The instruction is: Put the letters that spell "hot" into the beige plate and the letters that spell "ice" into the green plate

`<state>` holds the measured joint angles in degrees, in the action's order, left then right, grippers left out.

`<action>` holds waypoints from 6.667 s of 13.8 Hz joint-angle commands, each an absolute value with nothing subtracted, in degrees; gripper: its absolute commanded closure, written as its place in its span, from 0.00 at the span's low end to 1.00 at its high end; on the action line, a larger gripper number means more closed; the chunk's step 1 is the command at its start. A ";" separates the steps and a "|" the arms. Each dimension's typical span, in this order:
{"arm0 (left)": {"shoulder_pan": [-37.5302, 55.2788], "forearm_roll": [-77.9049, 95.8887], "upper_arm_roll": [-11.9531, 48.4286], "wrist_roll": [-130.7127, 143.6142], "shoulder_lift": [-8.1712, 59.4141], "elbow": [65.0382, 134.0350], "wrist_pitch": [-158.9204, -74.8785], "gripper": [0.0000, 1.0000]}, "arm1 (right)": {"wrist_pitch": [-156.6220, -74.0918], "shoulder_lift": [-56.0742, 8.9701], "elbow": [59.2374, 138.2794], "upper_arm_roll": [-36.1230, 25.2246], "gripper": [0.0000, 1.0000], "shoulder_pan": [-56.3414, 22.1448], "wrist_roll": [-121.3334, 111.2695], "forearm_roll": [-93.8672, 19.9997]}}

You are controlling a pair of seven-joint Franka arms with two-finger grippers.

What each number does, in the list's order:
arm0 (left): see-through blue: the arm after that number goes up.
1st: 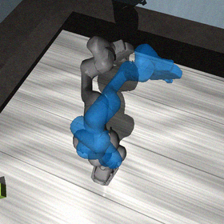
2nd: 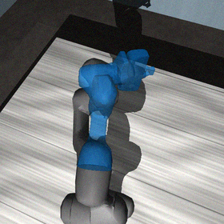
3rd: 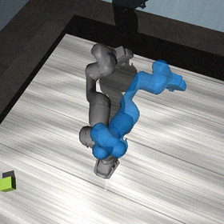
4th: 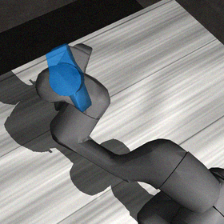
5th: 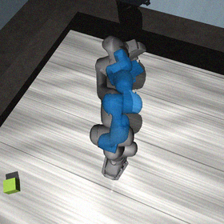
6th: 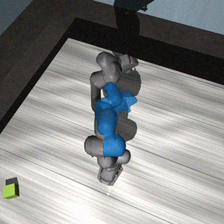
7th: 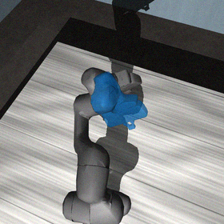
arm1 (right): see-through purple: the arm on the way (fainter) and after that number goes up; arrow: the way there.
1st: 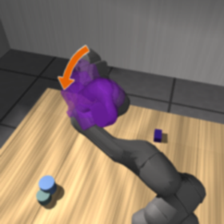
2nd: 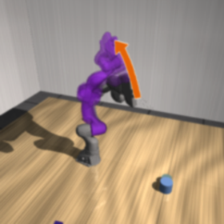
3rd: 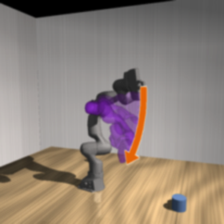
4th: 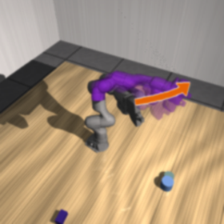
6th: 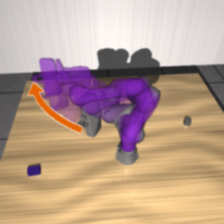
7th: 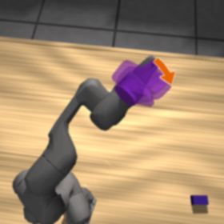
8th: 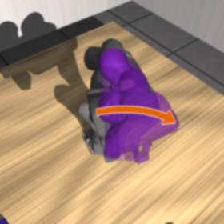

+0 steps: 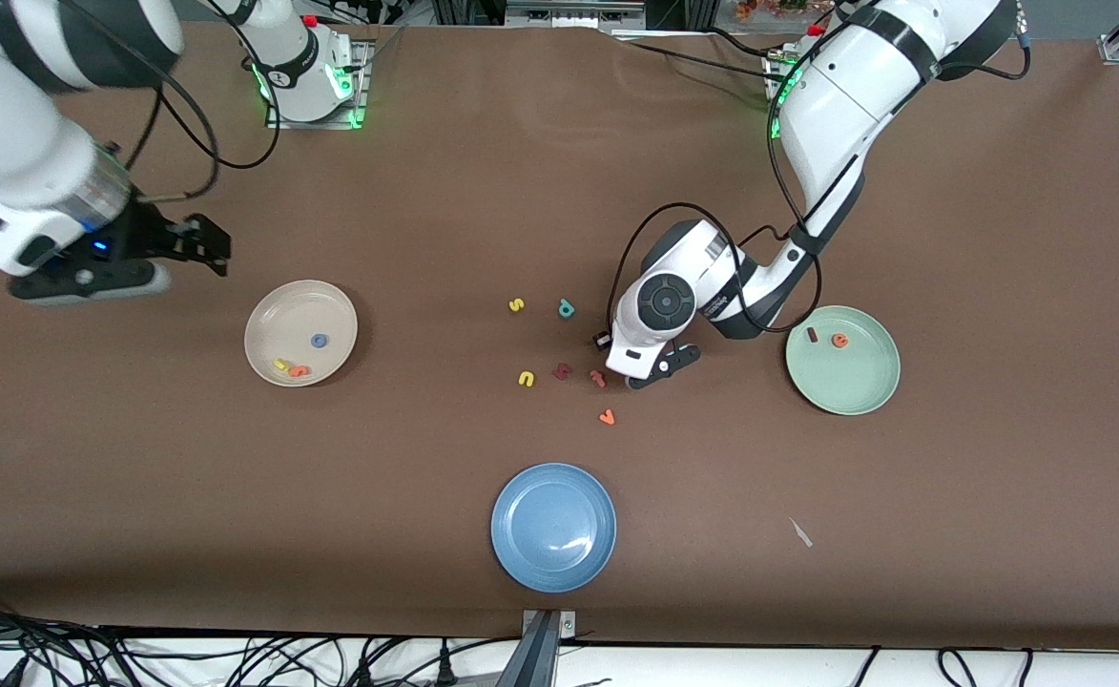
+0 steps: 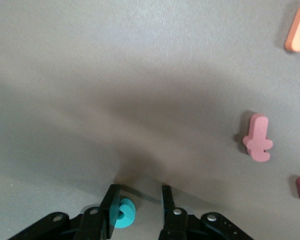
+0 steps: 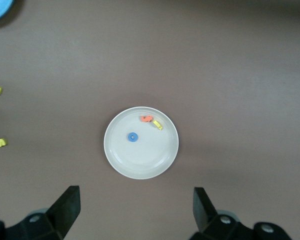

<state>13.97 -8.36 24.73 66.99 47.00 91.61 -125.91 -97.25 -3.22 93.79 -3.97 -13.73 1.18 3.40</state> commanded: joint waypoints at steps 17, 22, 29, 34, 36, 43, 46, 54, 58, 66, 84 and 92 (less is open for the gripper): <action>0.46 -5.71 24.00 44.15 42.02 81.21 -101.11 0.61 | -80.33 -3.96 84.55 -10.46 0.00 -13.71 0.09 -2.90; -9.83 -6.59 23.64 28.07 39.90 81.65 -94.83 0.62 | -80.85 -4.04 84.38 -11.33 0.00 -13.62 -0.09 -2.38; -15.64 -9.05 23.38 17.23 41.57 83.58 -95.45 1.00 | -82.88 -4.74 84.20 -12.04 0.00 -13.09 1.05 -2.81; -16.17 -9.05 23.38 16.96 41.84 83.50 -97.12 1.00 | -82.97 -5.45 84.20 -11.60 0.00 -13.71 1.23 -1.32; -16.17 -8.36 23.38 17.66 41.75 83.23 -98.00 1.00 | -83.67 -5.45 84.20 -11.43 0.00 -13.80 1.14 -1.49; -16.70 -7.21 23.38 17.93 41.84 83.06 -98.17 0.00 | -85.25 -5.45 84.29 -11.43 0.00 -13.89 0.97 -1.23; -16.79 -6.68 23.38 18.19 42.01 83.06 -99.48 0.31 | -86.31 -5.45 84.20 -11.43 0.00 -14.06 1.05 -1.14; -16.79 -6.77 23.38 17.23 42.10 83.14 -99.67 1.00 | -86.66 -5.45 84.20 -6.87 0.00 -11.00 0.35 -0.27; -16.79 -6.77 23.38 17.23 42.10 82.97 -99.67 1.00 | -86.66 -5.45 84.20 -3.16 0.00 -7.21 0.26 0.26; -16.87 -3.87 23.38 20.04 41.57 82.62 -99.49 0.01 | -86.48 -5.45 84.20 -3.16 0.00 -7.56 0.26 0.26; -16.79 -7.03 24.43 5.98 19.25 78.24 -93.87 0.01 | -86.57 -5.45 84.20 -3.25 0.00 -7.56 0.26 0.35; -16.87 -6.24 24.87 2.81 18.63 74.36 -87.80 0.00 | -86.57 -5.45 84.20 -3.16 0.00 -7.56 0.35 0.26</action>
<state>-16.47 -6.62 24.47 4.52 19.08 75.38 -89.21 -87.11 -4.92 85.59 -3.98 -8.36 1.10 -0.36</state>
